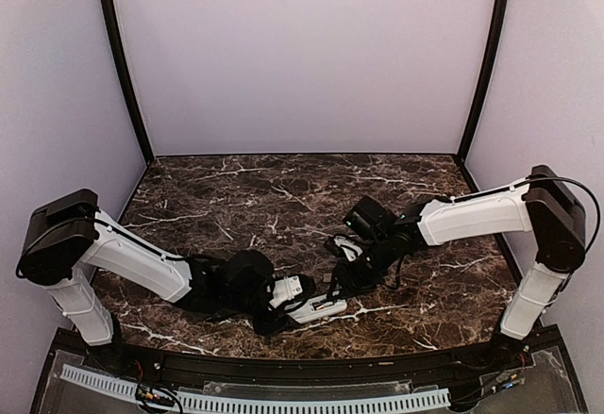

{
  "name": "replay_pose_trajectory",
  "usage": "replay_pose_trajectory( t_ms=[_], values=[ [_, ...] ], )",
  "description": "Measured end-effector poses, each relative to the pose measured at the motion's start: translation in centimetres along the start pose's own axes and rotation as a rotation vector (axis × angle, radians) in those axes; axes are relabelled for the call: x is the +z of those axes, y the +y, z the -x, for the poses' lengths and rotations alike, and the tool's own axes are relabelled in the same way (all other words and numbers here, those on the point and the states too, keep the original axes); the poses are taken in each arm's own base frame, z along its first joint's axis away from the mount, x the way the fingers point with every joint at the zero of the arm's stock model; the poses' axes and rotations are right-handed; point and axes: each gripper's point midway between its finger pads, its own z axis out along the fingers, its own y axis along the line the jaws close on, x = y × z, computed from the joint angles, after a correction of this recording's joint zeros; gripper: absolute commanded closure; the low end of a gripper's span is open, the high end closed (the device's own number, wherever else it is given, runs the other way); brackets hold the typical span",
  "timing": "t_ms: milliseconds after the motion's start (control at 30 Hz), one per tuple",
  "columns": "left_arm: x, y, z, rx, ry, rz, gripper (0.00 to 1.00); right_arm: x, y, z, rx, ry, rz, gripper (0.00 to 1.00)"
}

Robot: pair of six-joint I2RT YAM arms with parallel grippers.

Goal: Load the batteries into the remote control
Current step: Place the battery in the battery compartment.

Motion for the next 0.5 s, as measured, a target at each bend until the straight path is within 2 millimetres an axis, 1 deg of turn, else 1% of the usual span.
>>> replay_pose_trajectory(
  t_ms=[67,167,300,500],
  values=[
    [0.01,0.00,0.00,0.000,0.000,0.000,0.42,-0.11,-0.39,-0.14,0.005,0.005,-0.024,0.72],
    [0.03,0.00,0.02,0.001,-0.001,0.000,0.43,-0.19,-0.86,-0.47,0.017,0.017,-0.052,0.77],
    [0.09,0.01,0.07,0.002,-0.004,0.000,0.43,-0.10,-0.80,-0.71,0.018,0.023,-0.057,0.84],
    [0.27,0.06,0.21,0.006,-0.013,0.002,0.45,0.05,-0.46,-0.93,0.012,0.027,-0.054,0.87]
  ],
)
